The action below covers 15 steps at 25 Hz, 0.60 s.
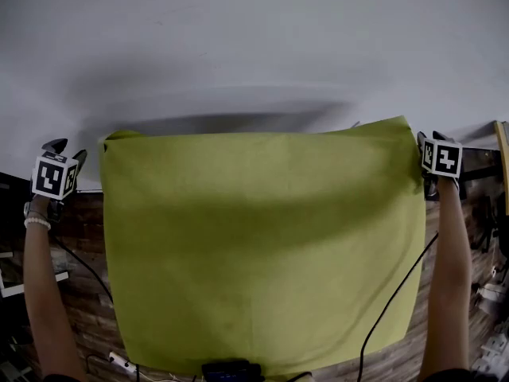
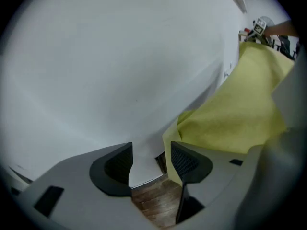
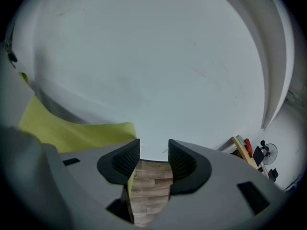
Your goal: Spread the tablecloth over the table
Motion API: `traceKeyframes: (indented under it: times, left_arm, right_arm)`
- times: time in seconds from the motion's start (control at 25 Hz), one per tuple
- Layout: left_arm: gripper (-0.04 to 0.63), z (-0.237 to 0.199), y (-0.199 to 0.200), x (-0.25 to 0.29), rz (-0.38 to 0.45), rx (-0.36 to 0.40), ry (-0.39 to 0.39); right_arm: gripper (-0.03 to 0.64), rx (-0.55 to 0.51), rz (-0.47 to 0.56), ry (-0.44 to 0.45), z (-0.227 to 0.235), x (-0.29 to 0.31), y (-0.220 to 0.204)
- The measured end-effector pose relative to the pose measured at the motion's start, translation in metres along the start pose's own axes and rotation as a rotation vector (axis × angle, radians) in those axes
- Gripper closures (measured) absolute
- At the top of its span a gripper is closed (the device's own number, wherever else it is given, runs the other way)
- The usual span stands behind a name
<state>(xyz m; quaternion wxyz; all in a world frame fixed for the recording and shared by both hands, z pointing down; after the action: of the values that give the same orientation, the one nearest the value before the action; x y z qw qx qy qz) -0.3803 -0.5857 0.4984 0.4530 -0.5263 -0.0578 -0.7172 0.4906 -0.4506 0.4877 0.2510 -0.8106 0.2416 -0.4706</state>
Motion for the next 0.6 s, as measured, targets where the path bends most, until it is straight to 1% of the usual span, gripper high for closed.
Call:
traceKeyframes:
  times: [0.08,0.16,0.24,0.36,0.44,0.52,0.6]
  left_arm:
    - [0.331,0.006,0.000,-0.011,0.070,-0.098,-0.022]
    - [0.333,0.015,-0.003,-0.021,0.133,-0.192,-0.047]
    - [0.334,0.028,-0.008,-0.033,0.180,-0.253,-0.070]
    - [0.347,0.055,-0.017,-0.055,0.236,-0.323,-0.104]
    - [0.348,0.077,-0.022,-0.070,0.267,-0.355,-0.133]
    - [0.348,0.100,-0.031,-0.080,0.274,-0.366,-0.158]
    - [0.348,0.120,-0.041,-0.088,0.272,-0.384,-0.175]
  right_arm:
    - [0.430,0.061,0.046,-0.013,0.013,-0.010,-0.001]
    - [0.430,0.132,0.091,0.026,0.017,-0.022,-0.007]
    - [0.430,0.162,0.118,0.076,0.016,-0.033,-0.017]
    - [0.429,0.188,0.111,0.168,0.006,-0.047,-0.042]
    - [0.428,0.216,0.098,0.271,-0.009,-0.057,-0.061]
    - [0.414,0.236,0.079,0.362,-0.024,-0.066,-0.083]
    - [0.404,0.250,0.050,0.416,-0.036,-0.071,-0.103]
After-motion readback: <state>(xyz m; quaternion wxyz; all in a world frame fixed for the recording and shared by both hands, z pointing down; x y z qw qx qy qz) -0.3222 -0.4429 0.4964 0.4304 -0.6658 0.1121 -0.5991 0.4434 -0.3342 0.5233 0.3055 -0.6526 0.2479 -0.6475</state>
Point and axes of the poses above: the fingertips, and each gripper's own axes: x forward along the fingers, z to its right, y out of its top, the point moved 3 cm from there along -x, backward along the fingers, and after that the axes turned 2 degrees about z, right-handed, at the moved point
